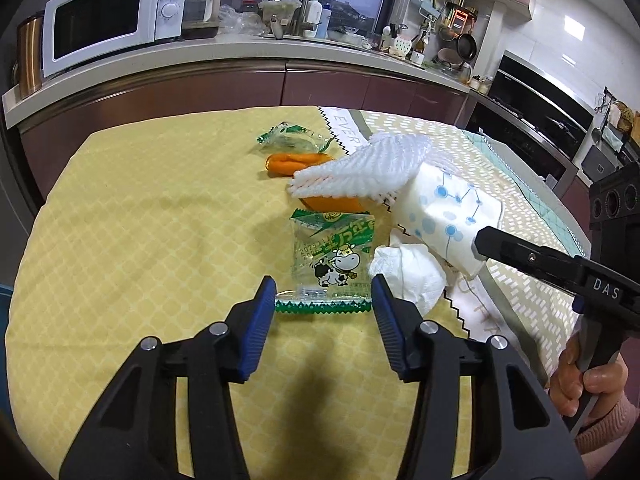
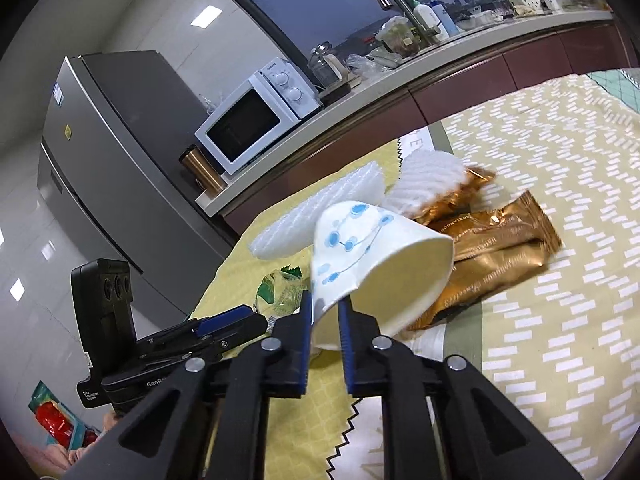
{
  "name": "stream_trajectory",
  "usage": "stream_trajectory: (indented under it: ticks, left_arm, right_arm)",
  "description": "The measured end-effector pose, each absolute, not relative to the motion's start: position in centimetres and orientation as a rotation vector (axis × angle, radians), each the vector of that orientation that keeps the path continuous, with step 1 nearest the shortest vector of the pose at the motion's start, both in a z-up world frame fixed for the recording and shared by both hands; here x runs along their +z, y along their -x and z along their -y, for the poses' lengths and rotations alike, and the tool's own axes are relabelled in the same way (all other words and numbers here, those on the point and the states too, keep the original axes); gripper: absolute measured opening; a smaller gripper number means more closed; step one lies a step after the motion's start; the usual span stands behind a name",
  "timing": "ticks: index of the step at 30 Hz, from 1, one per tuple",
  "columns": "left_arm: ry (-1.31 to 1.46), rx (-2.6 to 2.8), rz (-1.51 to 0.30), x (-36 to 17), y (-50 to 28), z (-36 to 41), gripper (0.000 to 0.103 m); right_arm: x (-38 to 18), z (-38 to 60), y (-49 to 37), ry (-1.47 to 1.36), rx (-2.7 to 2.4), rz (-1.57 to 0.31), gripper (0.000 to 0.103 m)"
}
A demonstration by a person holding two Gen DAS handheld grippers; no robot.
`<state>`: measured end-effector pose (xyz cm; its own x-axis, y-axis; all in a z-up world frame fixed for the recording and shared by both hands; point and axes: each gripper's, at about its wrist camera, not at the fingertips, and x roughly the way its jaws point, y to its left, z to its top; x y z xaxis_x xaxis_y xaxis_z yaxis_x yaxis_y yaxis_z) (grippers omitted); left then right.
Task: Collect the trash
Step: 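Grasp the green candy wrapper with the left tool while the right tool grasps the white paper bowl, then carry the wrapper and bowl with both tools over the blue bin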
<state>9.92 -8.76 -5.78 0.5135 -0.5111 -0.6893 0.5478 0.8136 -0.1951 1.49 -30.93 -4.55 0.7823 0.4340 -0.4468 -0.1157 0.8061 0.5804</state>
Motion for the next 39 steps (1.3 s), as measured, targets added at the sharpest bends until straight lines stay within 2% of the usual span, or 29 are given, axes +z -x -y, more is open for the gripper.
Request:
stream_trajectory:
  ticks: [2,3,4,5,6,7,10,11,14,15,17,19,21,23,25,31,39]
  left_arm:
    - [-0.046,-0.64,-0.811,-5.7,-9.8,8.6,0.048]
    - [-0.042,-0.638,-0.808,-5.6,-9.7,8.5,0.045]
    - [-0.04,-0.639,-0.807,-5.6,-9.7,8.3,0.031]
    - [-0.037,-0.642,-0.812,-5.6,-9.6,8.2,0.027]
    - [-0.029,-0.647,-0.822,-5.6,-9.6,8.1,0.01]
    - [-0.026,-0.653,-0.83,-5.7,-9.6,7.9,0.007]
    - [-0.029,-0.641,-0.834,-6.0,-9.5,7.6,0.008]
    - [-0.021,-0.644,-0.836,-6.1,-9.5,7.4,0.012]
    - [-0.038,-0.635,-0.818,-6.0,-9.2,7.4,0.037]
    - [-0.04,-0.637,-0.814,-5.8,-9.0,7.4,0.049]
    - [-0.042,-0.655,-0.797,-5.3,-8.7,7.6,0.052]
    - [-0.059,-0.668,-0.796,-5.3,-8.5,8.1,0.058]
    - [-0.074,-0.683,-0.809,-5.6,-8.5,8.7,0.058]
    - [-0.071,-0.692,-0.84,-6.2,-8.6,9.1,0.052]
    - [-0.074,-0.69,-0.88,-7.0,-9.0,9.3,0.035]
    - [-0.053,-0.692,-0.87,-7.1,-9.1,9.1,0.027]
    - [-0.039,-0.674,-0.855,-6.7,-8.3,7.9,0.026]
  right_arm:
    - [-4.4,30.9,-1.6,-0.553,0.318,-0.6,0.008]
    - [-4.2,30.8,-1.5,-0.545,0.319,-0.598,0.007]
    - [-4.1,30.7,-1.4,-0.538,0.322,-0.594,0.006]
    - [-4.0,30.6,-1.3,-0.53,0.324,-0.592,0.006]
    - [-3.9,30.5,-1.2,-0.519,0.324,-0.589,0.006]
    - [-3.8,30.3,-1.1,-0.511,0.325,-0.588,0.006]
    - [-3.8,30.2,-1.0,-0.505,0.327,-0.588,0.005]
    - [-3.8,30.2,-1.0,-0.506,0.328,-0.588,0.005]
    - [-3.8,30.3,-0.8,-0.507,0.325,-0.587,0.005]
    - [-3.8,30.3,-0.8,-0.506,0.321,-0.59,0.005]
    - [-3.8,30.3,-0.8,-0.504,0.319,-0.588,0.005]
    - [-3.9,30.3,-0.9,-0.506,0.321,-0.593,0.005]
    - [-4.1,30.2,-0.9,-0.509,0.323,-0.597,0.005]
    - [-4.2,30.1,-1.0,-0.511,0.327,-0.601,0.005]
    - [-4.3,30.2,-0.9,-0.511,0.327,-0.603,0.005]
    - [-4.0,30.1,-0.8,-0.501,0.326,-0.593,0.005]
    - [-3.0,29.6,0.0,-0.468,0.348,-0.564,0.003]
